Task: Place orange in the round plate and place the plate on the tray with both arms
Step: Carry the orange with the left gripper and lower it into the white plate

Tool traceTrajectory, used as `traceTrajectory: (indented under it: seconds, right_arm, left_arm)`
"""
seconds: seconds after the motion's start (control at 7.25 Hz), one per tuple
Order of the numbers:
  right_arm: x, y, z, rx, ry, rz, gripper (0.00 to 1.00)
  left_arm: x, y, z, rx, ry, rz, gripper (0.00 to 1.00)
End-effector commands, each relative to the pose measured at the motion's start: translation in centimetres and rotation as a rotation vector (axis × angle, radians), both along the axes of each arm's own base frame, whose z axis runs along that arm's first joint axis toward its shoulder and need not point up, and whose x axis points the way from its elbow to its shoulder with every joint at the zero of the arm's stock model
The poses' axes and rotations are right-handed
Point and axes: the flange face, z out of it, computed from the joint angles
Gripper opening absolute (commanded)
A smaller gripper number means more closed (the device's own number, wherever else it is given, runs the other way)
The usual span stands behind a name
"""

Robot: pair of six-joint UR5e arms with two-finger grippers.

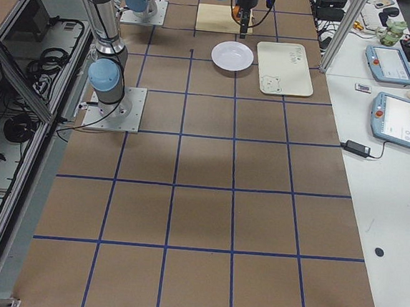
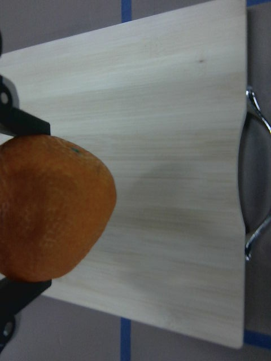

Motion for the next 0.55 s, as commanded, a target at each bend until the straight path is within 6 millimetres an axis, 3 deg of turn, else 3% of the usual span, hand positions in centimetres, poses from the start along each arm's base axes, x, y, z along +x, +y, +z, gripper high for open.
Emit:
traceTrajectory:
  seconds: [0.0, 0.28, 0.41]
  right_arm:
    - [0.0, 0.0, 0.0, 0.000, 0.002, 0.001, 1.00]
    - [0.0, 0.0, 0.0, 0.000, 0.002, 0.001, 1.00]
    - [0.1, 0.0, 0.0, 0.000, 0.003, 0.002, 1.00]
  left_arm:
    - [-9.7, 1.8, 0.2, -0.035, -0.040, 0.108, 0.00]
    - [-17.8, 3.8, -1.3, -0.067, 0.046, 0.207, 0.00]
    - [-19.4, 4.9, -3.1, -0.053, 0.035, 0.214, 0.00]
